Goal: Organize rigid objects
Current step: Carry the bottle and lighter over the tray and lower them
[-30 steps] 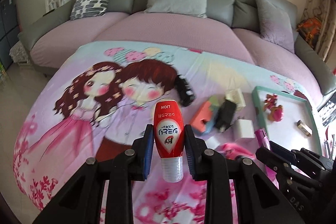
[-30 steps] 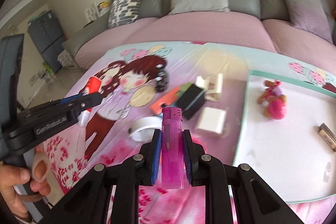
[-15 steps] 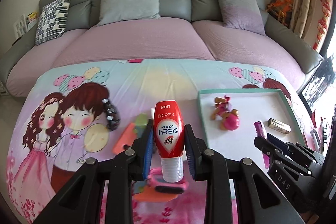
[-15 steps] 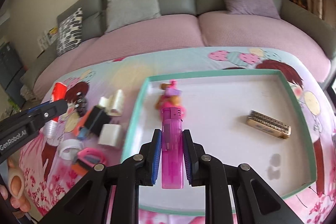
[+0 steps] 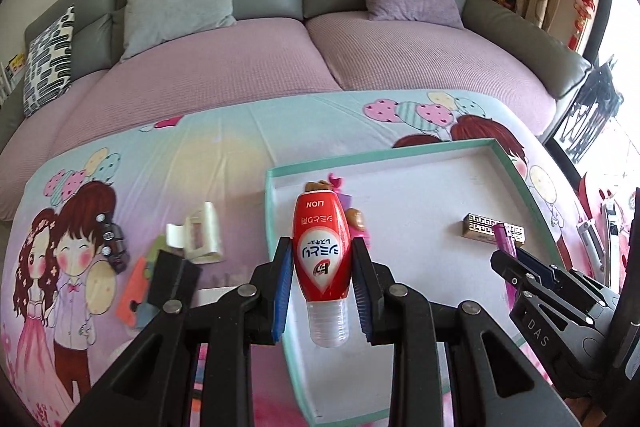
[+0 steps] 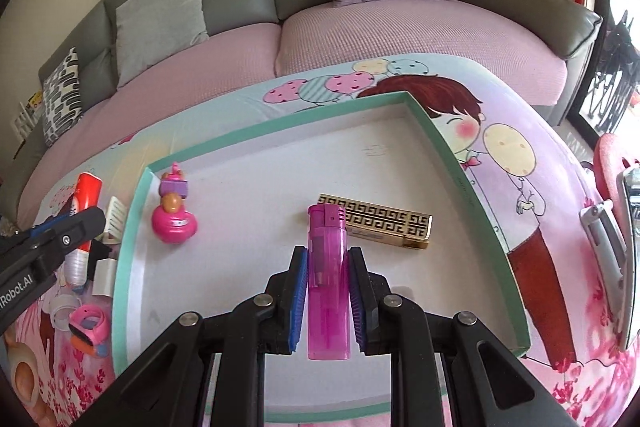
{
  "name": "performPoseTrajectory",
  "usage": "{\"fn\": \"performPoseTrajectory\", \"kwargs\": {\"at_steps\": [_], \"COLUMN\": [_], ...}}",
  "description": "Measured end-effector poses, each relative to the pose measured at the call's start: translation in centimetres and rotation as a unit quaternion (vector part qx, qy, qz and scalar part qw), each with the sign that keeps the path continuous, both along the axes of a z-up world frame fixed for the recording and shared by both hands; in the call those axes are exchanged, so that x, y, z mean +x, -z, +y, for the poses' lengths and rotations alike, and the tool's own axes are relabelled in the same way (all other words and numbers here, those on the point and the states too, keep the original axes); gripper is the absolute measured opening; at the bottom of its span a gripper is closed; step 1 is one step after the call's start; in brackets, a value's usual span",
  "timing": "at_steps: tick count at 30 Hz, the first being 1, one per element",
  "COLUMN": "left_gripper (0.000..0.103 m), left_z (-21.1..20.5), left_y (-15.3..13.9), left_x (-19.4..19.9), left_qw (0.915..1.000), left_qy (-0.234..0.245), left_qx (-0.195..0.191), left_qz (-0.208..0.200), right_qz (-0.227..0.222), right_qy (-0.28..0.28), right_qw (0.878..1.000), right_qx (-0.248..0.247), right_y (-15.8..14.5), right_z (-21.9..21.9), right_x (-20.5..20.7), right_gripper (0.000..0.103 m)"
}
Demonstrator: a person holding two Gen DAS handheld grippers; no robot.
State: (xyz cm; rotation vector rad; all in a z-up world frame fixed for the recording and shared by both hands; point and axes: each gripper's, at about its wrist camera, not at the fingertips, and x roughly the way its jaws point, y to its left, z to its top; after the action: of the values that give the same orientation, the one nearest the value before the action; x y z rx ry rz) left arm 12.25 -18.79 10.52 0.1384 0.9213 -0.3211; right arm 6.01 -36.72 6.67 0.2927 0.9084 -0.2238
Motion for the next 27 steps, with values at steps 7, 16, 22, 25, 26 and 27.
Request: {"fn": "performPoseTrajectory", "kwargs": {"at_steps": [7, 16, 22, 25, 26, 27], "left_gripper": [0.030, 0.030, 0.029, 0.029, 0.029, 0.029], "left_z": [-2.6, -3.7, -3.9, -3.7, -3.6, -3.6], "left_y": [2.2, 4.6, 5.4, 5.5, 5.5, 5.5], "left_x": [0.2, 0.1, 0.1, 0.1, 0.2, 0.3], "left_qw": [0.9997, 0.9989, 0.9984, 0.9982, 0.9982, 0.9982], "left_qy": [0.010, 0.006, 0.003, -0.002, -0.003, -0.005], "left_qx": [0.002, 0.013, 0.023, 0.023, 0.023, 0.022], "left_qz": [0.023, 0.045, 0.051, 0.055, 0.055, 0.056], "right_qz": [0.007, 0.021, 0.027, 0.028, 0.027, 0.027], "right_qy": [0.024, 0.032, 0.030, 0.028, 0.028, 0.028], "right_qw": [1.000, 0.999, 0.999, 0.999, 0.999, 0.999], "right_qx": [0.007, 0.008, 0.007, 0.006, 0.007, 0.009], "right_y": [0.7, 1.7, 2.0, 2.0, 2.0, 2.0], "right_z": [-2.1, -2.8, -2.7, -2.6, -2.7, -2.7], "right_x": [-0.4, -0.1, 0.0, 0.0, 0.0, 0.0], "right_gripper": [0.021, 0.021, 0.021, 0.021, 0.021, 0.021]}}
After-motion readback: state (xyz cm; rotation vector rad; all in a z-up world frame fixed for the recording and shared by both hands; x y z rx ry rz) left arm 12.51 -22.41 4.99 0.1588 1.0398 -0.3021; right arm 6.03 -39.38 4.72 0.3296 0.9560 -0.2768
